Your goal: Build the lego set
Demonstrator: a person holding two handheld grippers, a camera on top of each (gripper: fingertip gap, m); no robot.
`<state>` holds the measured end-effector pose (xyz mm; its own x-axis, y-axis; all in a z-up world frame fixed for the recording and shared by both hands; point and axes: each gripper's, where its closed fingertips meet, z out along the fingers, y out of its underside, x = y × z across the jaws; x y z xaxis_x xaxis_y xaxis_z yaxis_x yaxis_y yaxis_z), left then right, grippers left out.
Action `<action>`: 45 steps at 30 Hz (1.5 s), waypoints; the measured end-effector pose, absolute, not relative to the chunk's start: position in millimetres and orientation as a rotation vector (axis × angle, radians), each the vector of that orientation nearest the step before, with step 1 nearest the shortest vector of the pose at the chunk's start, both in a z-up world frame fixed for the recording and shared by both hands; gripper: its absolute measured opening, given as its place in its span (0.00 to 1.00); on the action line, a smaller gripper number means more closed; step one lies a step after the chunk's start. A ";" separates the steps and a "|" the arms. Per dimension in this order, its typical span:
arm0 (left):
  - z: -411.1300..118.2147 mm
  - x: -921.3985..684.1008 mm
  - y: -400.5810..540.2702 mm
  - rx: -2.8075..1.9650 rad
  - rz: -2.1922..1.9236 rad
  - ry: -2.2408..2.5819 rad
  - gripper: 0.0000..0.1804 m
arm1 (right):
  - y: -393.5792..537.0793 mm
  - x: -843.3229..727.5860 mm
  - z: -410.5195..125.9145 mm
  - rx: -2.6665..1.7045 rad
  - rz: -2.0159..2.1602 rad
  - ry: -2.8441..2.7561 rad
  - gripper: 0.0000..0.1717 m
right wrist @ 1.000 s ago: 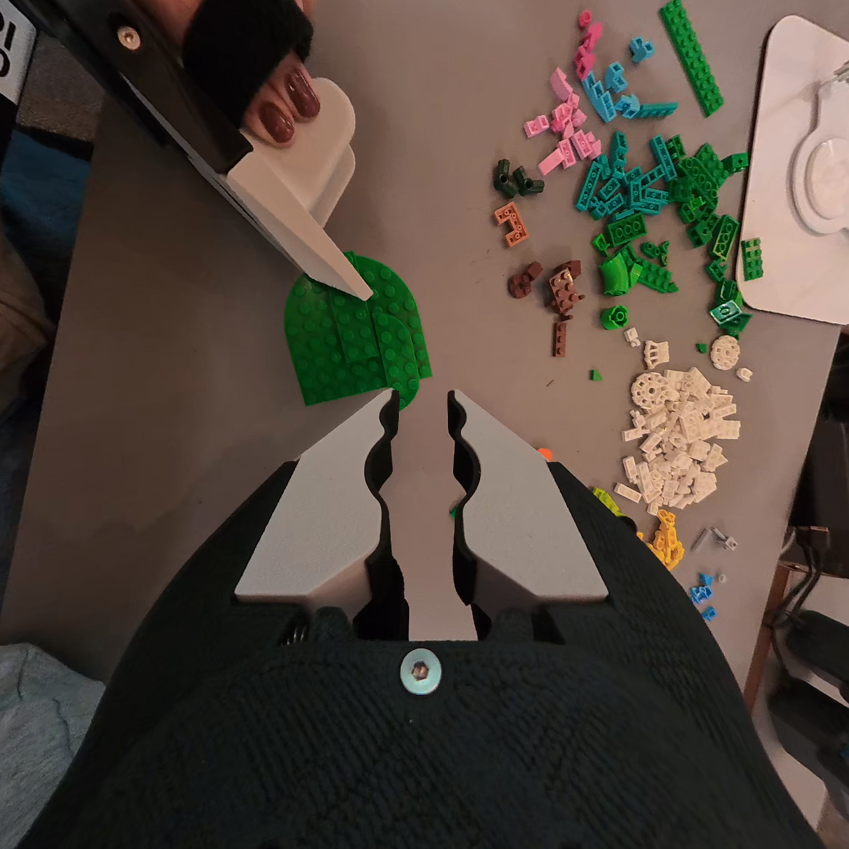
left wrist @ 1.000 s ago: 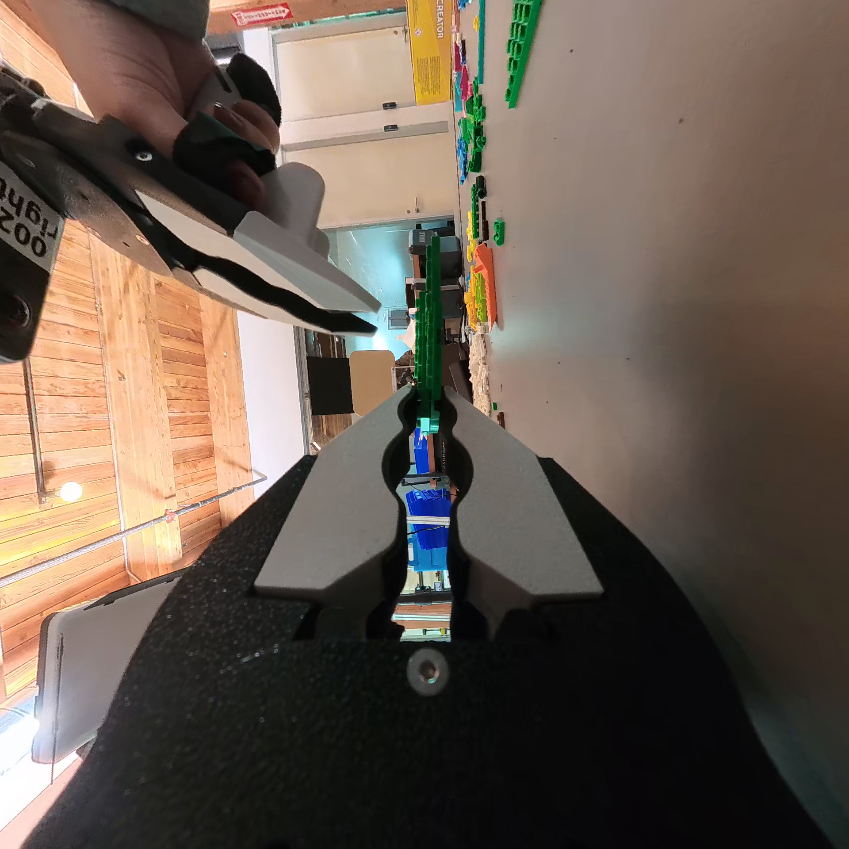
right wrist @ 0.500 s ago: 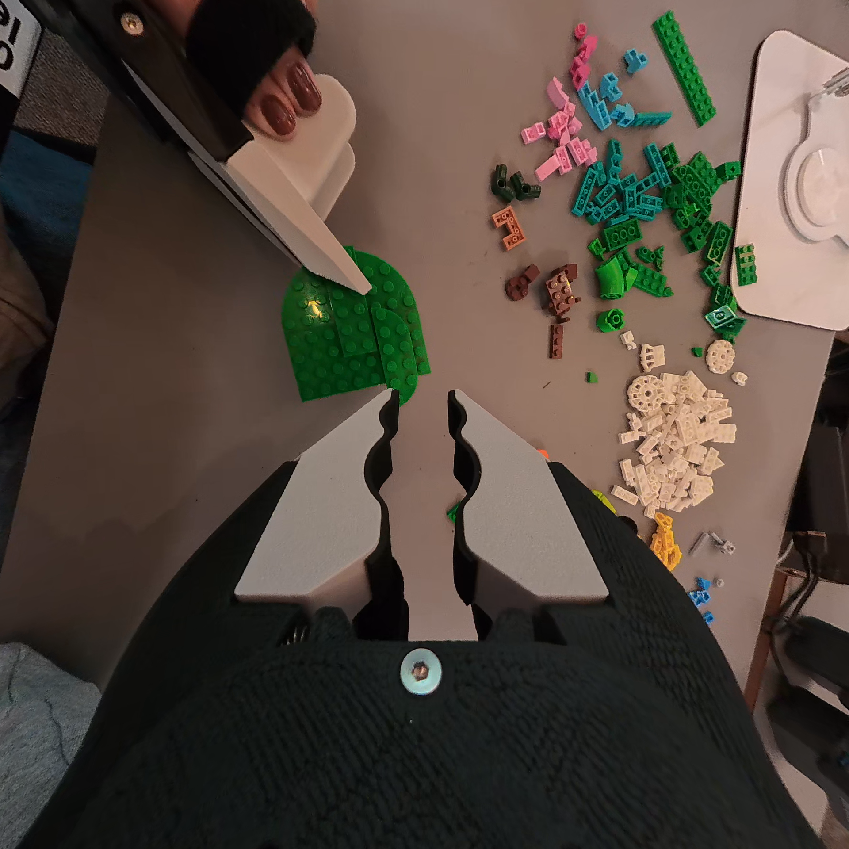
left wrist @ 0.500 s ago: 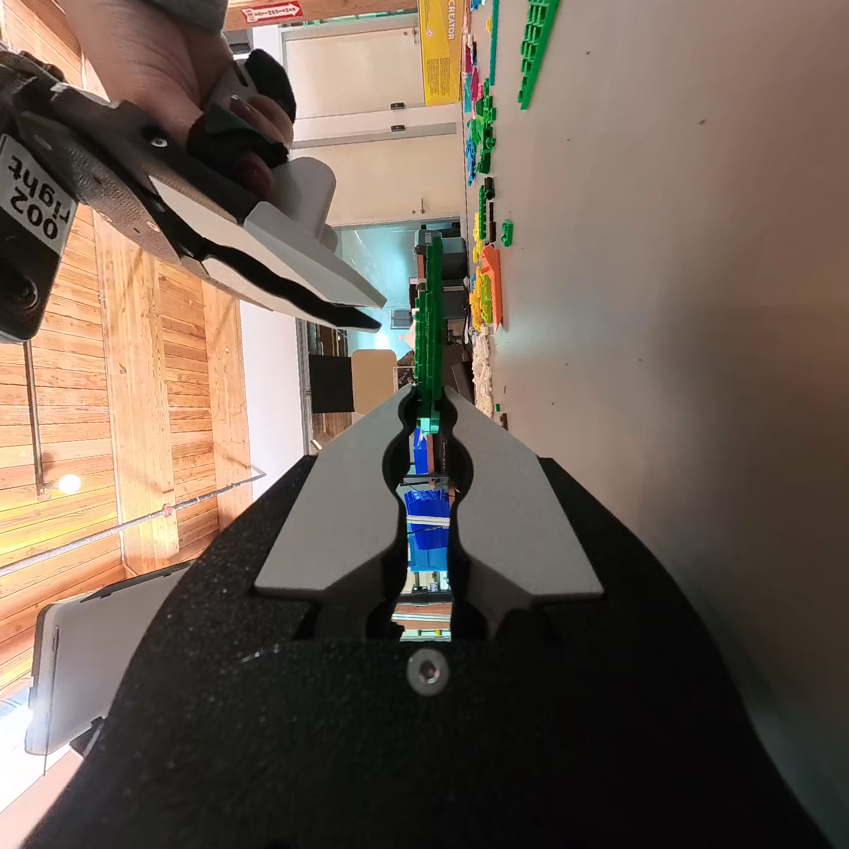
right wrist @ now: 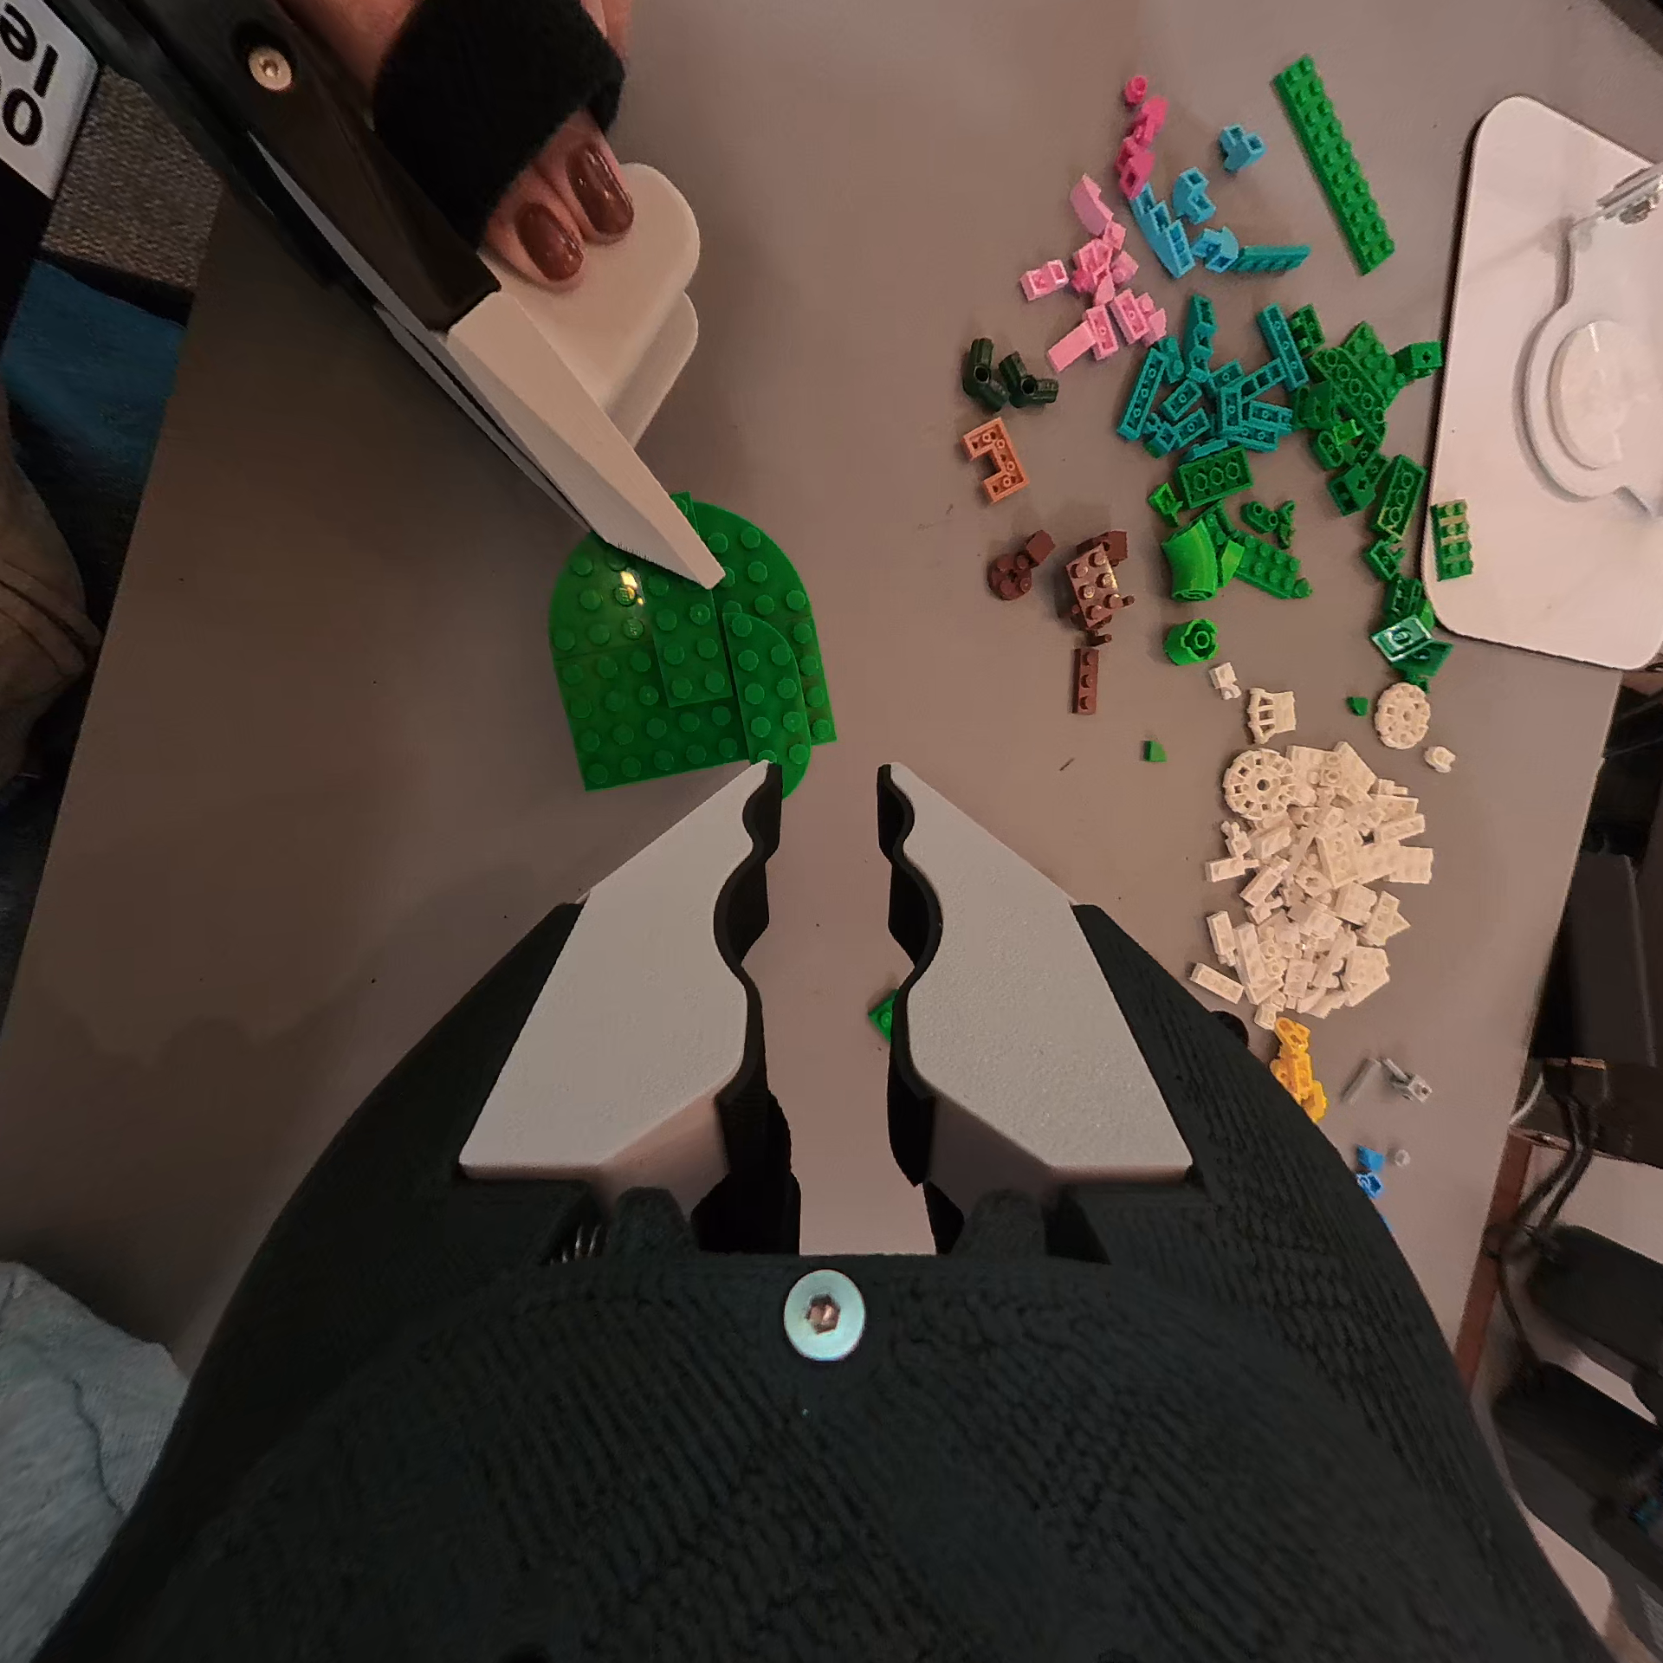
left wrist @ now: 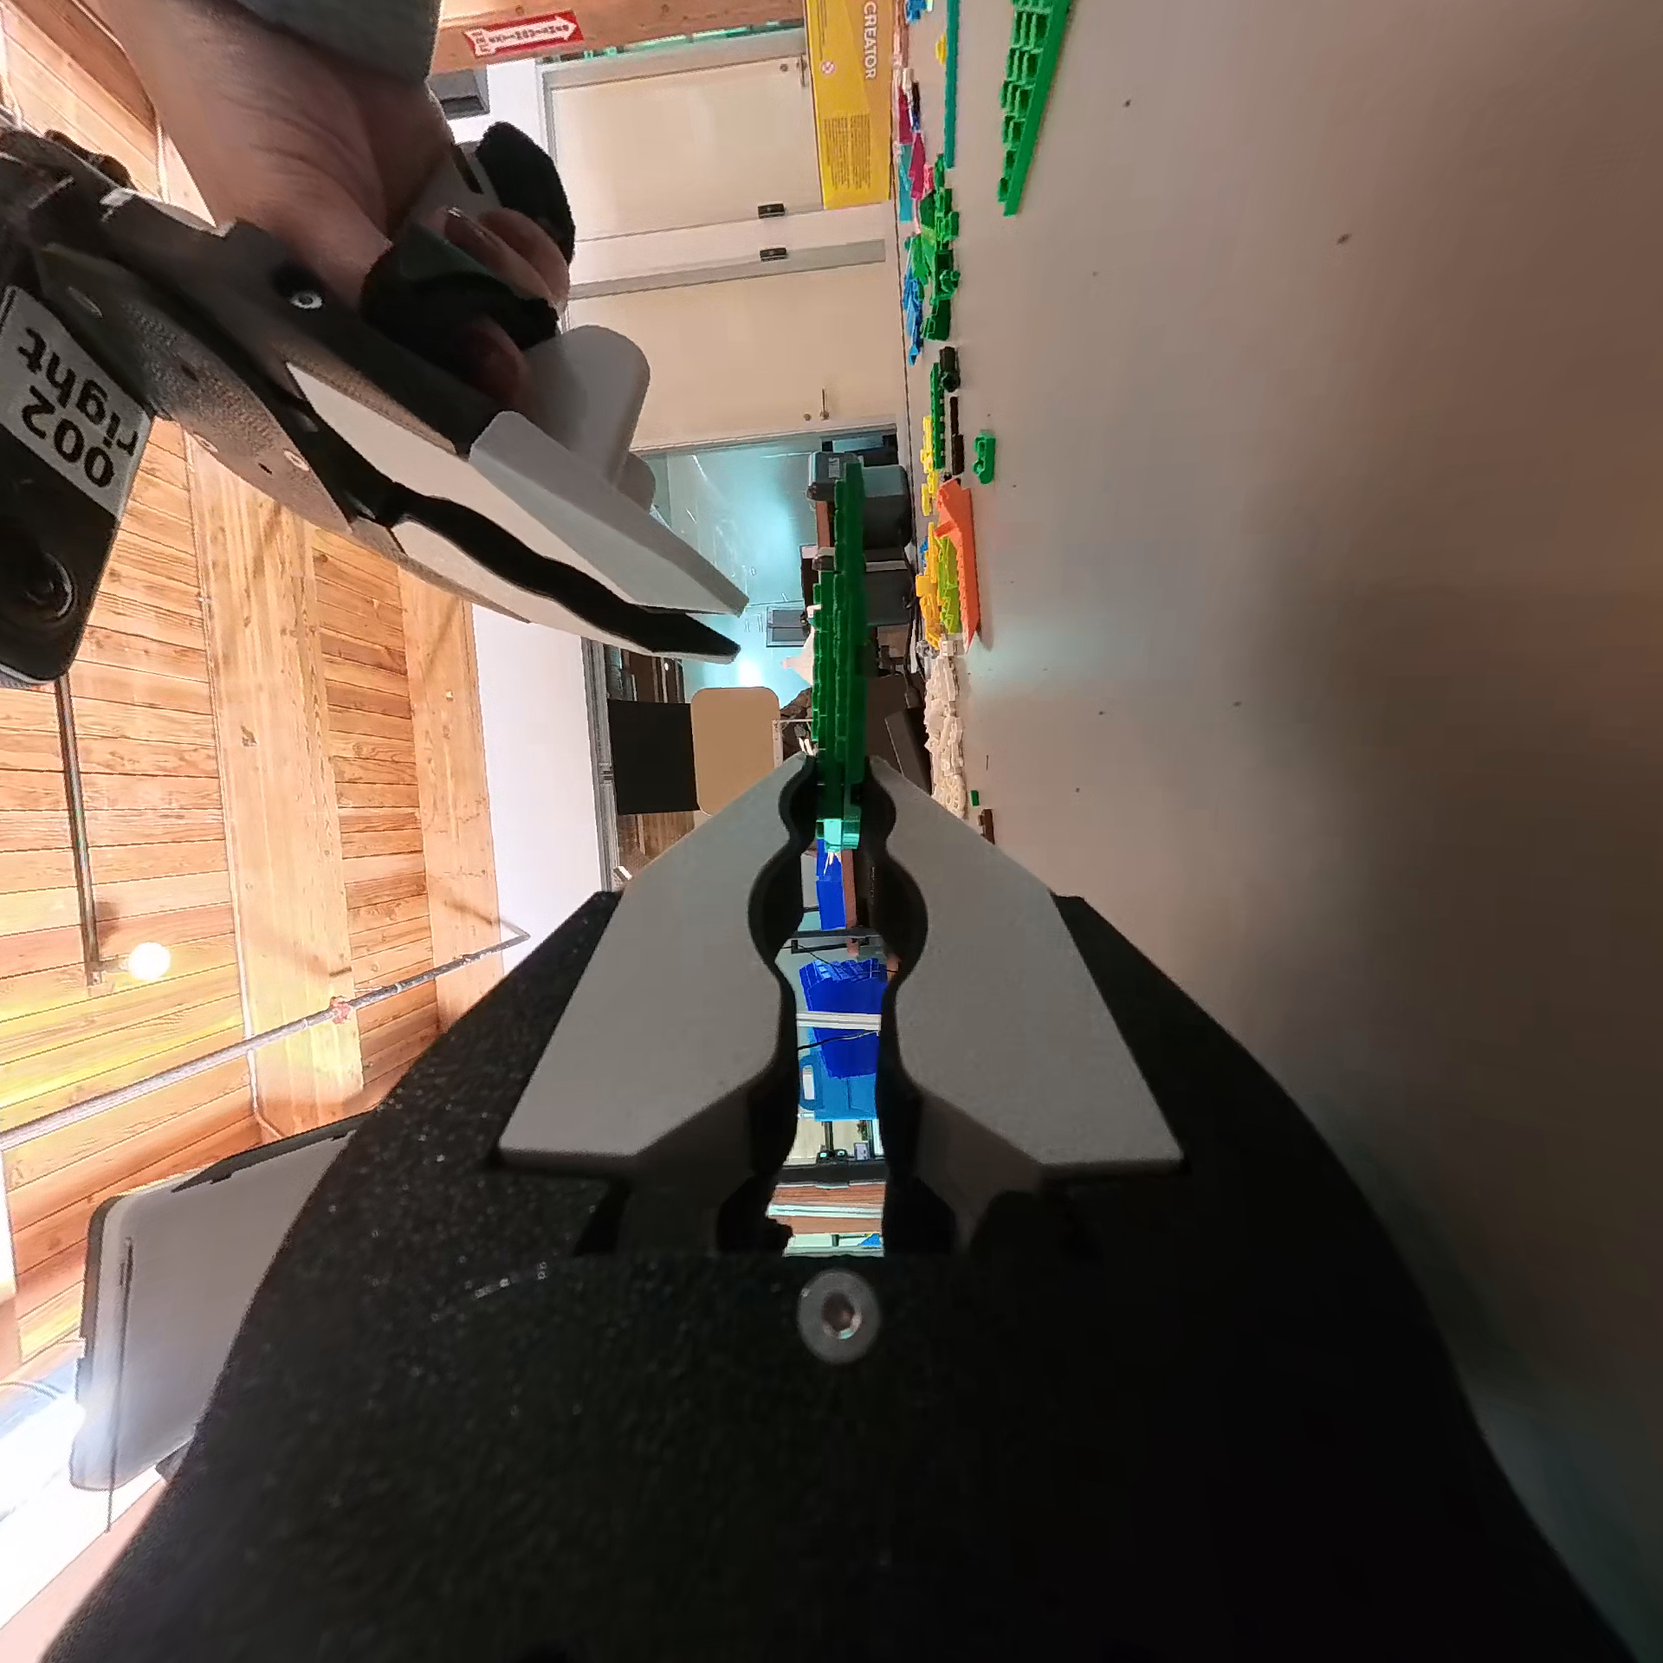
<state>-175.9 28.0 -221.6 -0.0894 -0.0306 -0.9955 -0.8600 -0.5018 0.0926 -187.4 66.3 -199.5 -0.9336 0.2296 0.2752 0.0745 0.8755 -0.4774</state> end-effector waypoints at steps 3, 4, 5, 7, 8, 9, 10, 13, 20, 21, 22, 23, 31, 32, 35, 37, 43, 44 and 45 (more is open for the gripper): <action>-221.4 -176.3 27.9 -1.548 1.660 0.985 0.02 | 66.3 -187.0 -200.5 -0.227 0.672 -2.726 0.11; -221.5 -176.3 27.9 -1.548 1.660 0.985 0.02 | 66.2 -186.8 -200.7 -0.226 0.672 -2.727 0.11; -221.4 -176.1 28.0 -1.547 1.660 0.986 0.02 | 66.2 -186.9 -201.0 -0.225 0.670 -2.728 0.11; -221.8 -176.4 27.9 -1.550 1.658 0.986 0.02 | 66.3 -186.9 -201.4 -0.224 0.667 -2.728 0.11; -221.7 -176.5 27.9 -1.549 1.659 0.986 0.02 | 66.2 -186.8 -201.6 -0.223 0.666 -2.729 0.12; -221.5 -176.3 28.0 -1.548 1.659 0.986 0.02 | 66.2 -186.7 -201.7 -0.222 0.665 -2.729 0.12; -221.7 -176.4 28.0 -1.550 1.658 0.987 0.02 | 66.1 -186.6 -201.9 -0.221 0.664 -2.731 0.11; -221.7 -176.7 28.0 -1.550 1.659 0.987 0.02 | 65.8 -186.1 -202.7 -0.218 0.660 -2.734 0.11; -219.2 -176.4 27.7 -1.538 1.663 0.978 0.02 | 68.9 -181.8 -205.9 -0.230 0.678 -2.772 0.16; -218.7 -176.0 27.6 -1.535 1.663 0.977 0.02 | 69.5 -181.2 -206.5 -0.230 0.688 -2.780 0.17; -218.3 -175.8 27.6 -1.532 1.664 0.976 0.02 | 70.5 -181.0 -207.2 -0.229 0.695 -2.786 0.17; -217.3 -175.7 27.5 -1.527 1.667 0.973 0.03 | 71.7 -180.8 -208.4 -0.229 0.700 -2.792 0.18; -214.0 -173.8 27.3 -1.503 1.671 0.966 0.03 | 74.0 -176.9 -216.7 -0.226 0.747 -2.855 0.19; -214.1 -173.4 27.4 -1.501 1.670 0.968 0.03 | 73.0 -176.7 -217.2 -0.224 0.754 -2.859 0.17; -213.9 -172.8 27.4 -1.497 1.669 0.970 0.03 | 71.6 -176.8 -219.2 -0.222 0.754 -2.867 0.15; -214.0 -172.4 27.6 -1.496 1.668 0.972 0.03 | 71.9 -177.0 -221.1 -0.223 0.744 -2.874 0.14; -214.5 -172.2 27.7 -1.497 1.666 0.973 0.03 | 69.2 -175.0 -223.8 -0.226 0.745 -2.898 0.07; -214.5 -172.3 27.7 -1.497 1.665 0.972 0.03 | 68.8 -174.8 -224.1 -0.222 0.742 -2.898 0.07; -214.5 -172.2 27.7 -1.497 1.665 0.972 0.03 | 68.2 -175.1 -224.3 -0.218 0.739 -2.896 0.07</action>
